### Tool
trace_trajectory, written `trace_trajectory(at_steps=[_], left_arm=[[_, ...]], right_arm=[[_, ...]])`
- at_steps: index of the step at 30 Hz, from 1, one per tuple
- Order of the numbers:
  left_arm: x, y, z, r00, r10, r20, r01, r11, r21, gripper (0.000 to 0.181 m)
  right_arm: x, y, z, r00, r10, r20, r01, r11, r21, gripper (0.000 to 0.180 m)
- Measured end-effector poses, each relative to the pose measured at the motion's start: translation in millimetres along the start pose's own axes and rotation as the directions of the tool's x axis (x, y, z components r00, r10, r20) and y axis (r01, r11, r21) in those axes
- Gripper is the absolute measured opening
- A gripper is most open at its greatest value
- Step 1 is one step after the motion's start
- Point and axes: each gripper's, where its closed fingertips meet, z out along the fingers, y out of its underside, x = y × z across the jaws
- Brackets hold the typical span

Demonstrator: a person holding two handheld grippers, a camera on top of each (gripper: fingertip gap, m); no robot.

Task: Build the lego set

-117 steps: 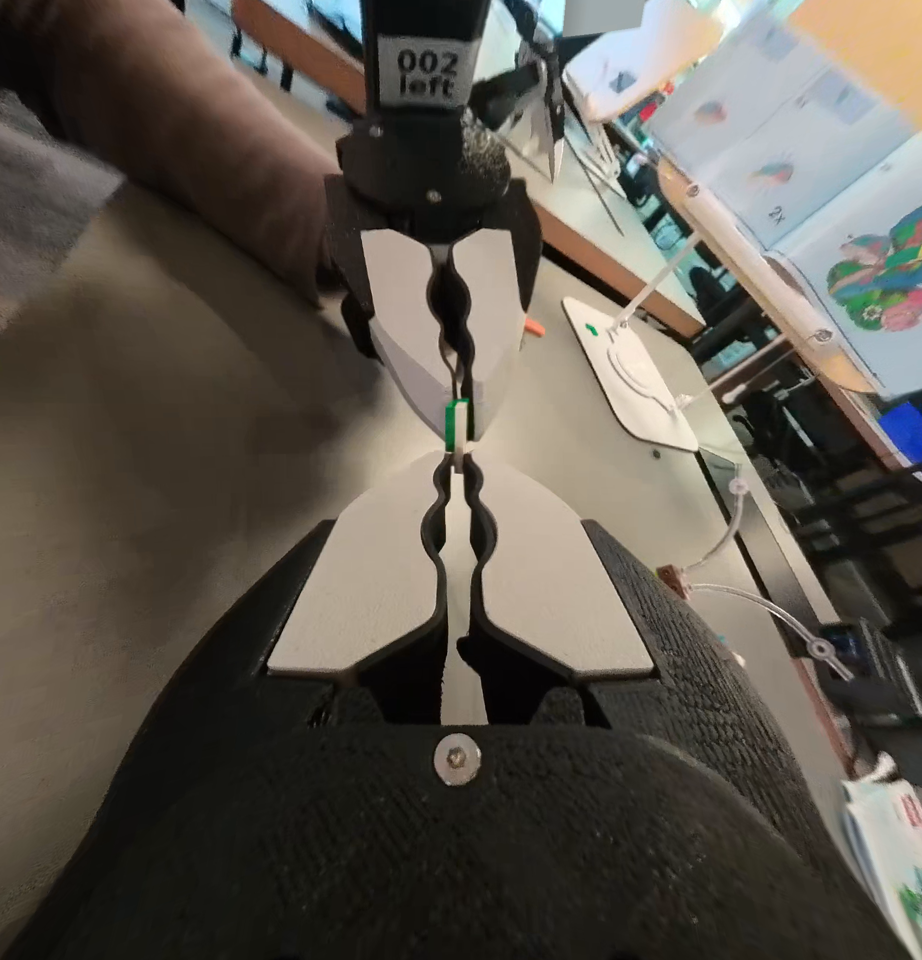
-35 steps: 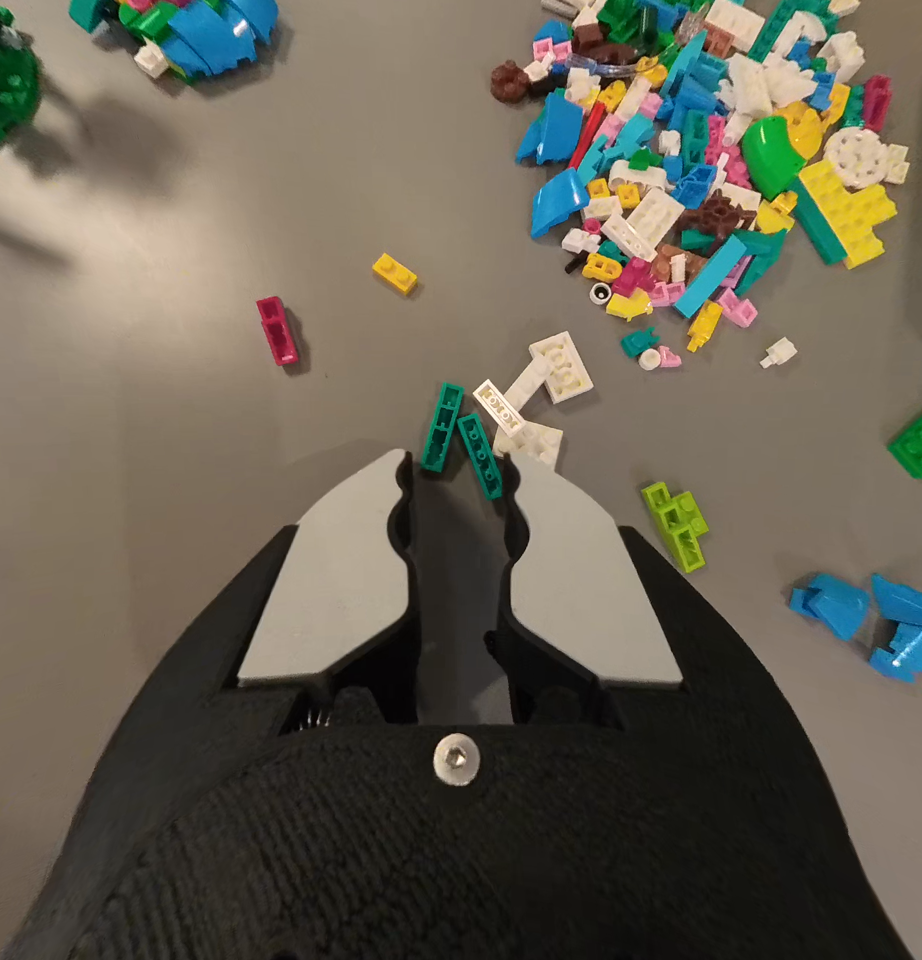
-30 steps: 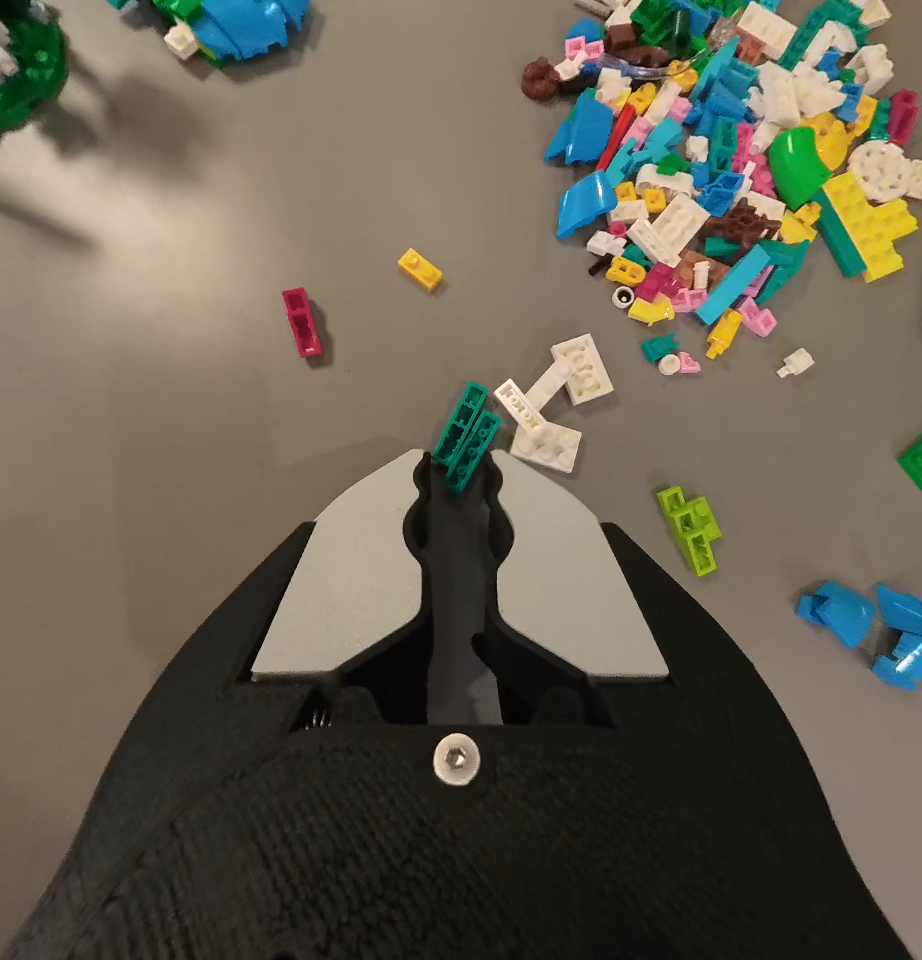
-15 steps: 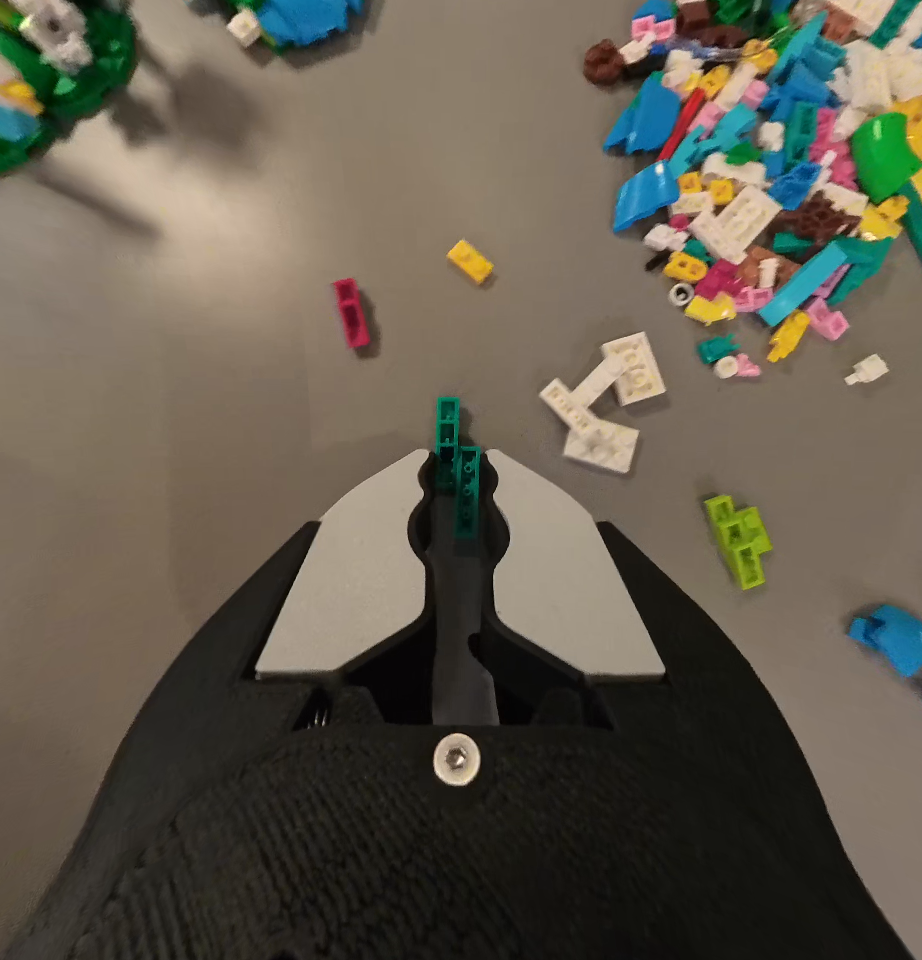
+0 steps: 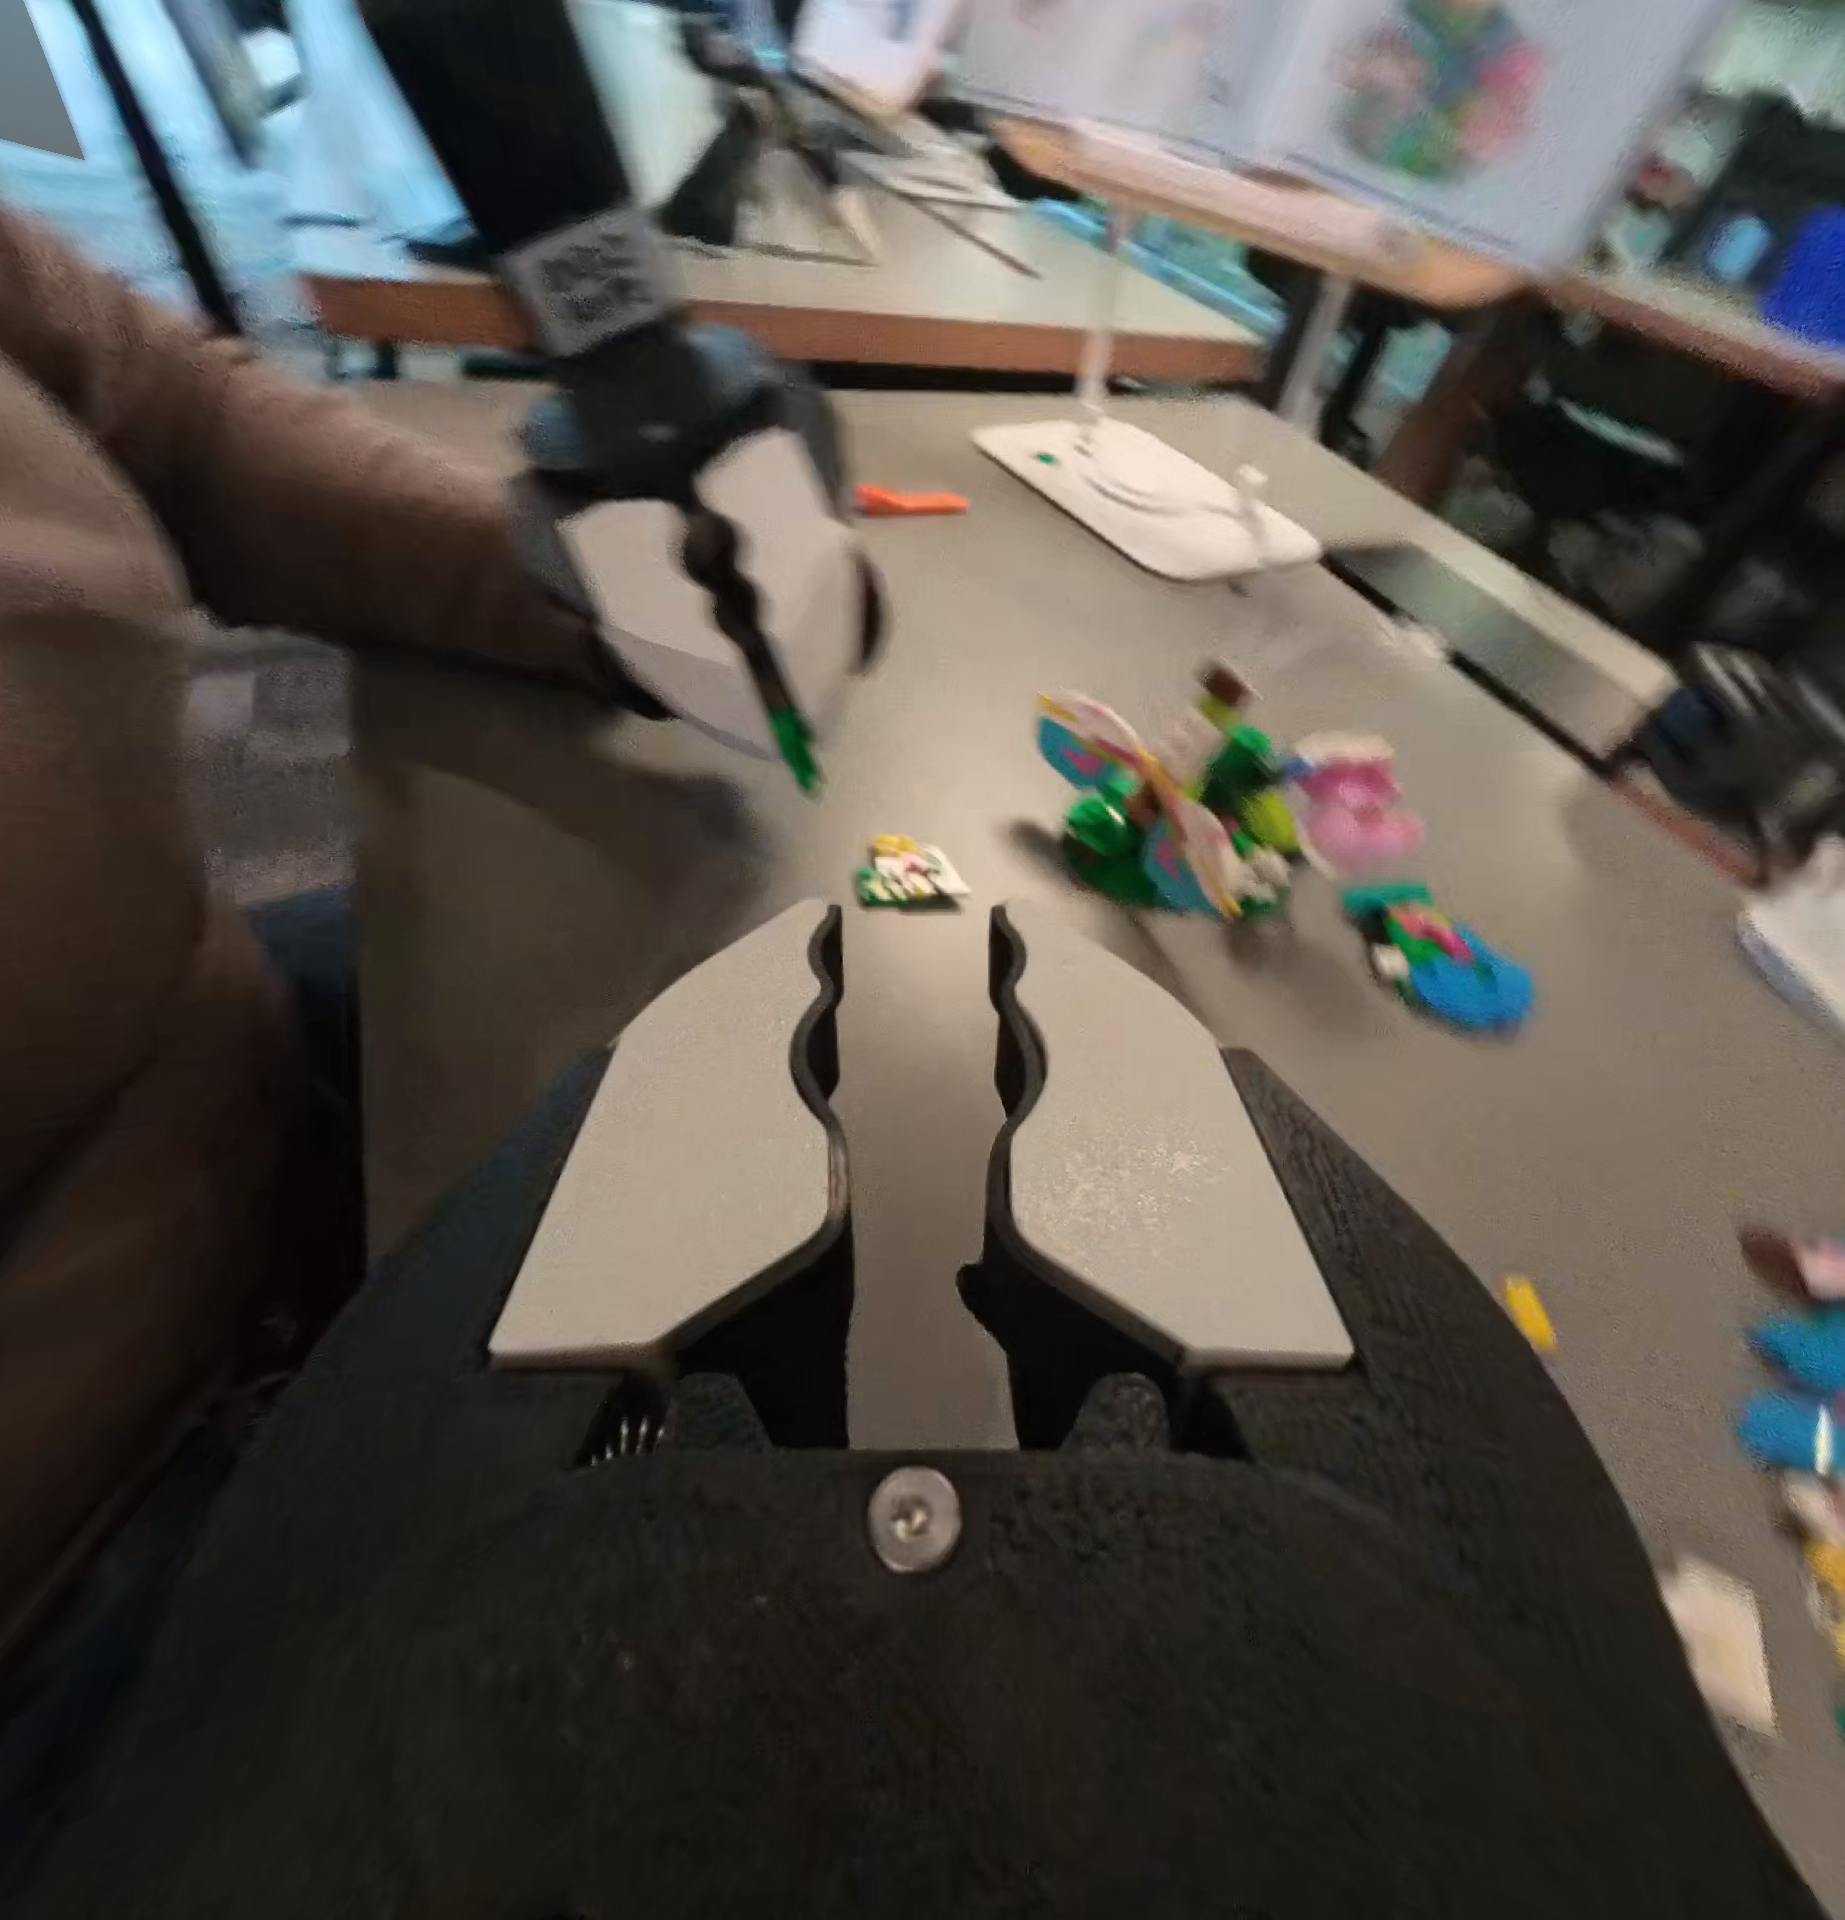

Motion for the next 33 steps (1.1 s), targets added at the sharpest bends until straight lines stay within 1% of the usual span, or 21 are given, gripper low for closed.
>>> trace_trajectory(at_steps=[2, 4, 6, 9, 11, 13, 14, 15, 16, 17, 18, 19, 20, 21, 22, 24, 27, 29, 33], left_arm=[[4, 0, 10, 0.999, -0.005, -0.043, 0.005, 1.000, -0.005, 0.003], [9, -2, 16, 0.996, -0.025, -0.080, 0.026, 1.000, 0.013, 0.003], [10, -8, 20, 0.995, -0.043, -0.092, 0.047, 0.998, 0.042, 0.003], [14, -15, 26, 0.992, -0.050, -0.118, 0.058, 0.996, 0.062, 0.003], [18, -15, 32, 0.989, -0.056, -0.139, 0.065, 0.996, 0.055, 0.003], [18, -11, 40, 0.988, -0.075, -0.135, 0.082, 0.996, 0.044, 0.003], [16, -8, 44, 0.990, -0.082, -0.114, 0.086, 0.996, 0.028, 0.003], [12, -2, 48, 0.995, -0.072, -0.075, 0.072, 0.997, 0.000, 0.009], [7, 3, 51, 0.999, -0.045, -0.030, 0.044, 0.999, -0.022, 0.013], [2, 6, 51, 1.000, -0.016, 0.007, 0.017, 0.999, -0.035, 0.013], [-2, 8, 50, 0.999, 0.004, 0.045, -0.002, 0.999, -0.039, 0.013], [-8, 10, 49, 0.996, 0.017, 0.087, -0.014, 0.999, -0.039, 0.012], [-14, 12, 46, 0.991, 0.025, 0.134, -0.020, 0.999, -0.038, 0.012], [-20, 15, 43, 0.984, 0.030, 0.177, -0.023, 0.999, -0.040, 0.012], [-25, 16, 41, 0.978, 0.033, 0.208, -0.025, 0.999, -0.045, 0.012], [-33, 19, 37, 0.963, 0.048, 0.263, -0.035, 0.998, -0.056, 0.010], [-45, 20, 29, 0.930, 0.098, 0.353, -0.074, 0.994, -0.080, 0.003], [-49, 20, 26, 0.917, 0.107, 0.385, -0.081, 0.993, -0.083, 0.003], [-54, 20, 22, 0.910, 0.086, 0.405, -0.058, 0.995, -0.079, 0.005]], right_arm=[[-16, -8, 9, 0.995, -0.080, 0.064, 0.080, 0.997, 0.007, 0.023], [-27, -14, 9, 0.988, -0.069, 0.141, 0.063, 0.997, 0.046, 0.019], [-31, -12, 7, 0.982, -0.060, 0.179, 0.051, 0.997, 0.054, 0.018], [-29, -4, 6, 0.982, -0.085, 0.168, 0.081, 0.996, 0.035, 0.018], [-26, 0, 4, 0.983, -0.111, 0.146, 0.107, 0.994, 0.037, 0.004], [-22, 6, -1, 0.986, -0.102, 0.129, 0.099, 0.995, 0.028, 0.003], [-18, 10, -4, 0.989, -0.092, 0.114, 0.090, 0.996, 0.019, 0.003], [-11, 16, -10, 0.992, -0.087, 0.087, 0.088, 0.996, 0.001, 0.003], [4, 23, -19, 0.996, -0.091, 0.024, 0.091, 0.995, -0.031, 0.003], [30, 33, -33, 0.991, -0.102, -0.084, 0.095, 0.992, -0.083, 0.003], [64, 46, -54, 0.969, -0.113, -0.219, 0.080, 0.985, -0.154, 0.002], [102, 64, -80, 0.928, -0.117, -0.353, 0.032, 0.971, -0.238, 0.002], [136, 86, -109, 0.881, -0.113, -0.460, -0.048, 0.945, -0.323, 0.002], [165, 110, -136, 0.841, -0.100, -0.532, -0.139, 0.910, -0.391, 0.002], [187, 132, -157, 0.816, -0.082, -0.573, -0.219, 0.873, -0.437, 0.002], [215, 166, -179, 0.811, -0.016, -0.585, -0.332, 0.810, -0.483, 0.002], [231, 192, -184, 0.837, 0.077, -0.542, -0.417, 0.732, -0.539, 0.002], [235, 206, -186, 0.852, 0.094, -0.515, -0.439, 0.663, -0.607, 0.003], [238, 221, -183, 0.871, 0.101, -0.480, -0.443, 0.584, -0.680, 0.003]])
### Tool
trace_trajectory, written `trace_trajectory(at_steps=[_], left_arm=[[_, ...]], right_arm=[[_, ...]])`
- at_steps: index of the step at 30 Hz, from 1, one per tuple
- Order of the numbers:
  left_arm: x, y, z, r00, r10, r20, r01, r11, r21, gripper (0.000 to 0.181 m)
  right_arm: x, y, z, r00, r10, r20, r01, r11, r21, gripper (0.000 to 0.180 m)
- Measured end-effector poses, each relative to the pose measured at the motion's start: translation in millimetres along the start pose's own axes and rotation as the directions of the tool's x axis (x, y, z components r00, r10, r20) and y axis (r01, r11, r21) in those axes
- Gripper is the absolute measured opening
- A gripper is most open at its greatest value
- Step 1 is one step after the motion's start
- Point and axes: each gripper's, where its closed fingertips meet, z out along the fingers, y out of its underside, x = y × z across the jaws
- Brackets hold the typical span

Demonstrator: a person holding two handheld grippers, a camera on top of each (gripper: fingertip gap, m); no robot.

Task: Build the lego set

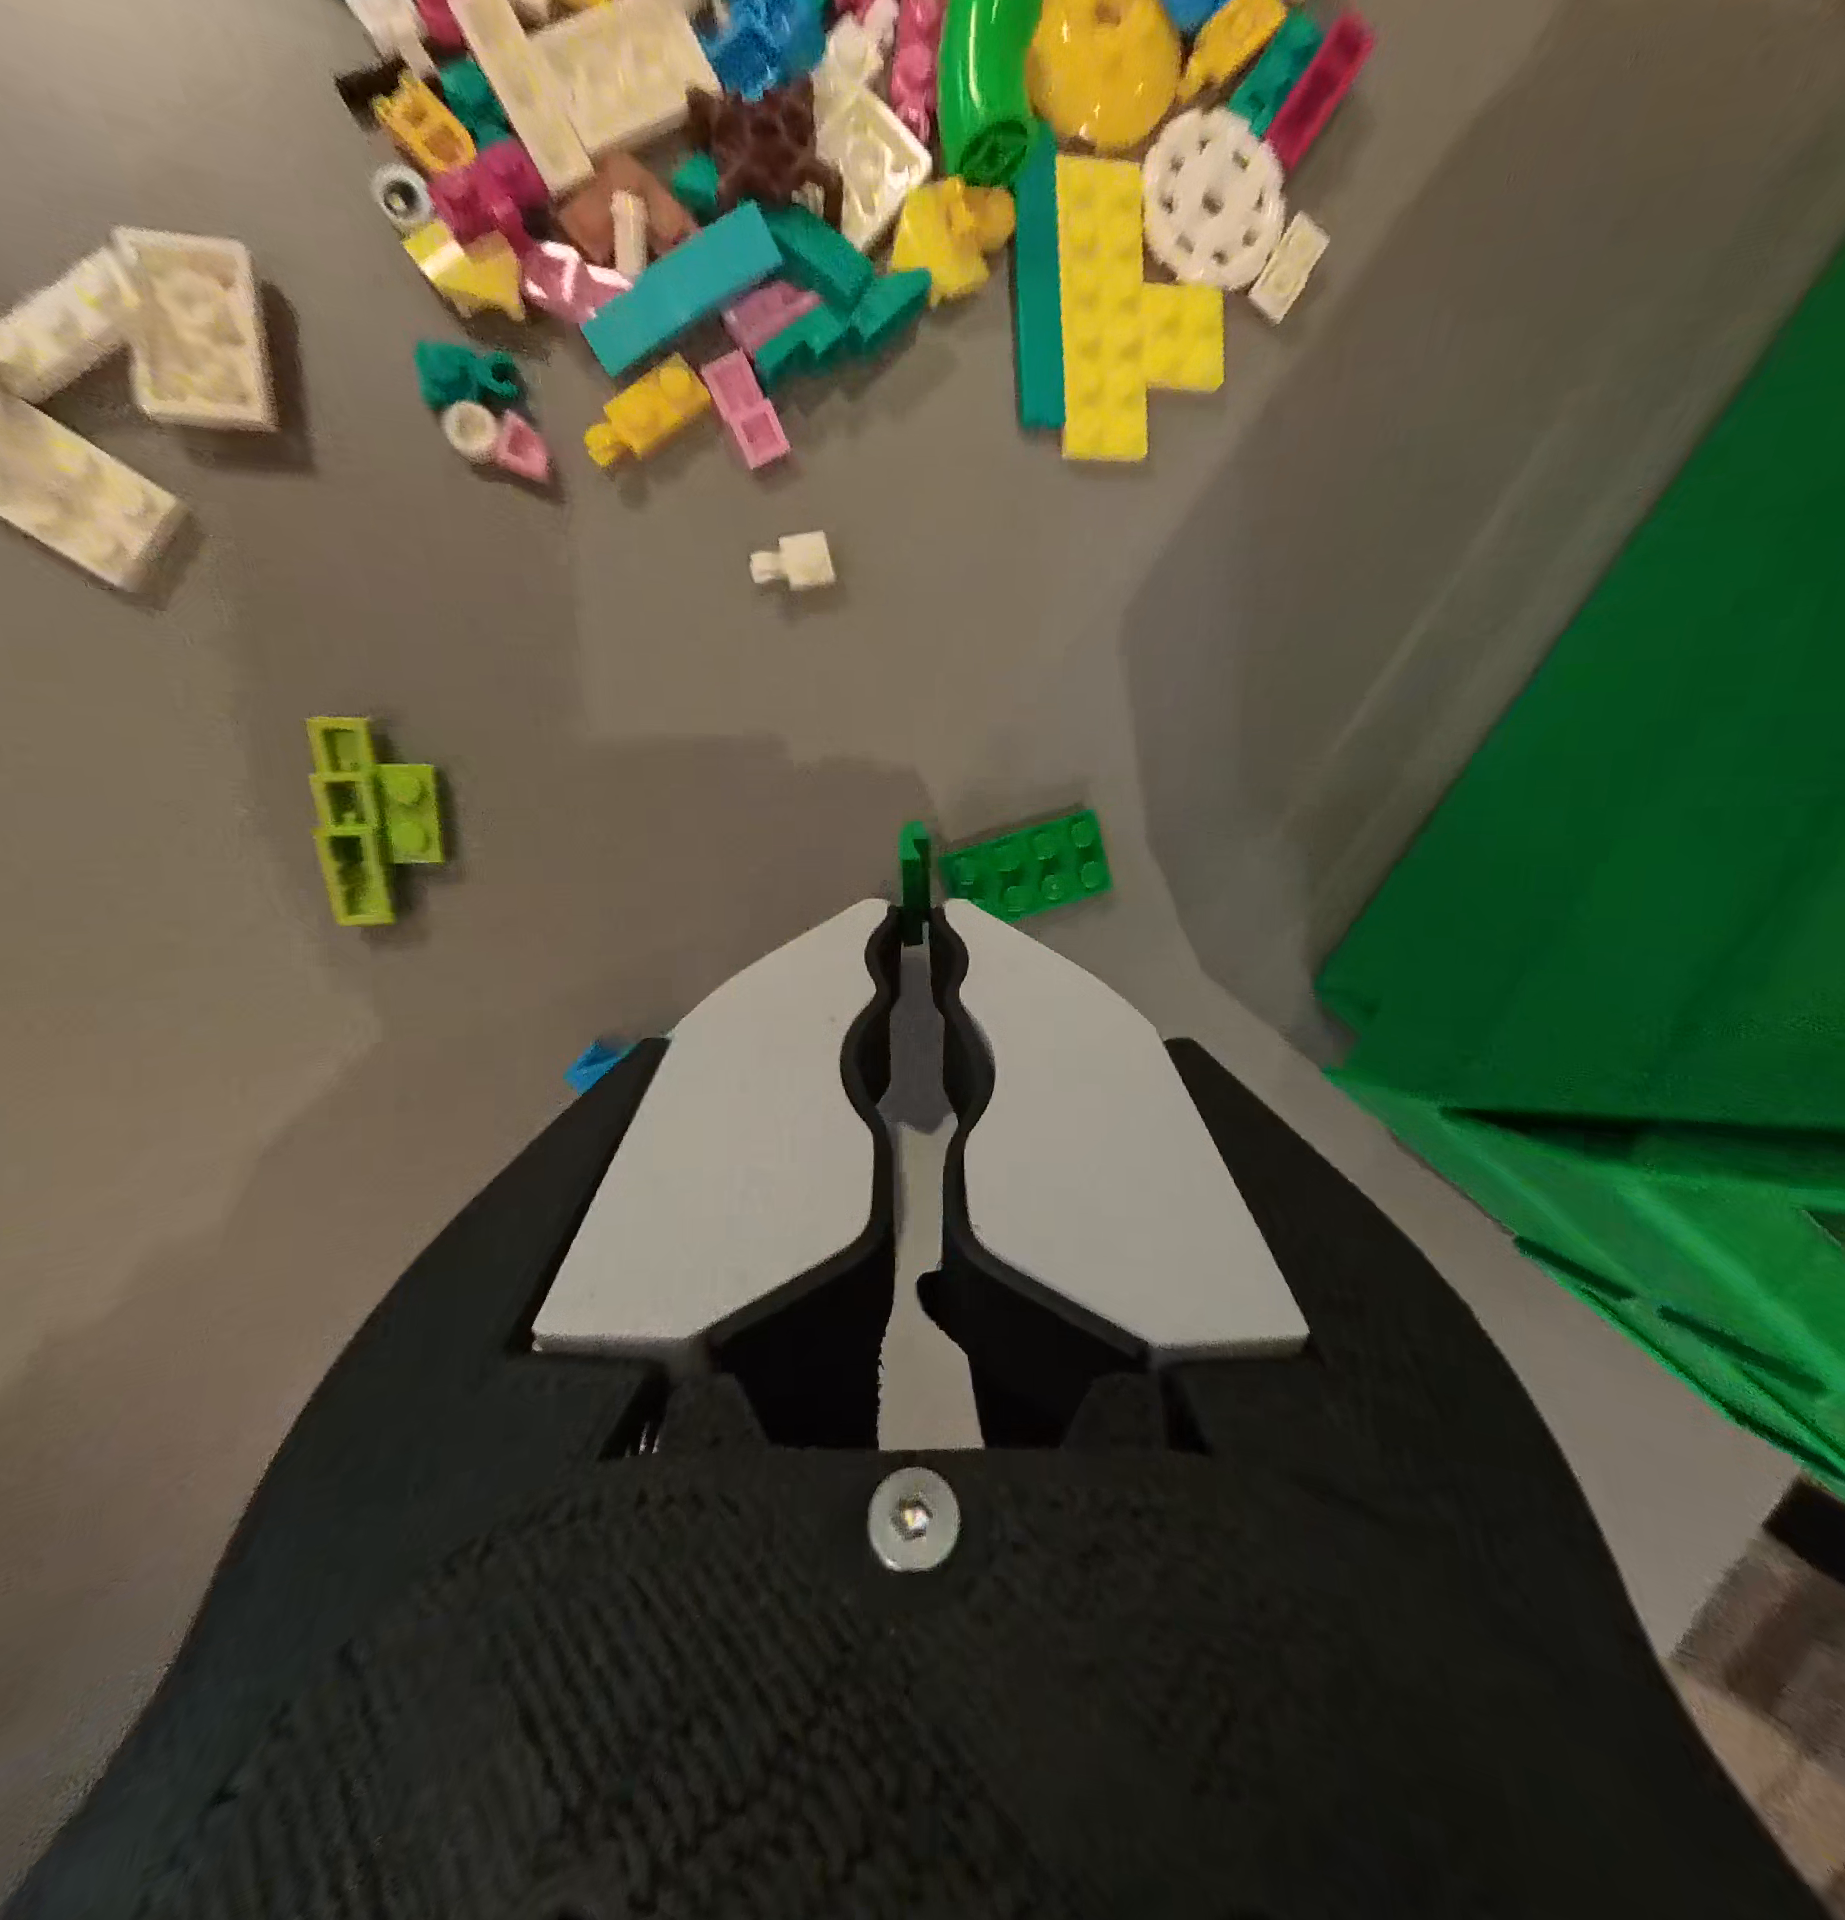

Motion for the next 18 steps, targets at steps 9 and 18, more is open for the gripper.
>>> trace_trajectory(at_steps=[9, 18], left_arm=[[-44, -5, -39, 0.998, 0.057, 0.026, -0.057, 0.998, -0.009, 0.013], [-3, 69, -83, 0.885, -0.258, -0.388, 0.072, 0.899, -0.433, 0.043]], right_arm=[[-24, -51, -51, 0.994, 0.042, -0.100, -0.012, 0.959, 0.283, 0.018], [-272, -160, -71, 0.856, -0.420, 0.301, 0.155, 0.765, 0.625, 0.023]])
